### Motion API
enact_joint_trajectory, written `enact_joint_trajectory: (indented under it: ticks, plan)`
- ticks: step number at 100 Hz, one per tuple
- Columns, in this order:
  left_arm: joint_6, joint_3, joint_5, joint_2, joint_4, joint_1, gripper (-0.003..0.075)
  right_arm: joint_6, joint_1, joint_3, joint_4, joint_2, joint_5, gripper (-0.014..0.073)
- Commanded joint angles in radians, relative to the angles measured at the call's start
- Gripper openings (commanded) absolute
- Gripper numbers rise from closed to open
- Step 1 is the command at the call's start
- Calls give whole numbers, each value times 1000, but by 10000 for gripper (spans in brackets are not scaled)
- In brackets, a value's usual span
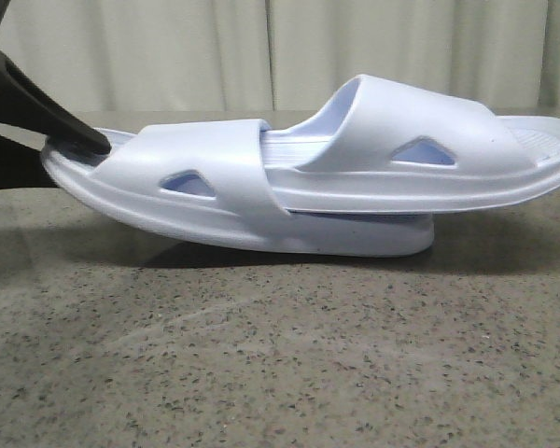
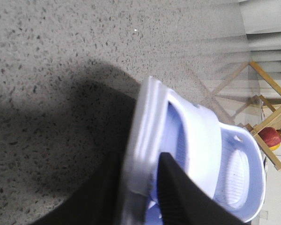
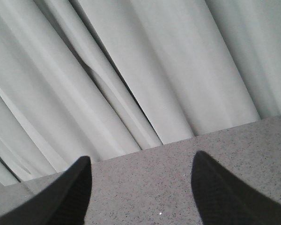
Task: Insert blue slippers together front up
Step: 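Open both grippers and withdraw them upward from the slippers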
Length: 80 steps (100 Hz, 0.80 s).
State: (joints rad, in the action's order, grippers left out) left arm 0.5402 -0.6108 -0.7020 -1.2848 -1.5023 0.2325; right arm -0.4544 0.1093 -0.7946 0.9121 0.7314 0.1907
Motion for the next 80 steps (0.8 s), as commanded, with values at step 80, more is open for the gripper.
enact_joint_trajectory:
  ticks: [80]
  plan:
    - [439, -28, 491, 158, 3, 9, 372, -13, -1, -34, -265, -8, -51, 398]
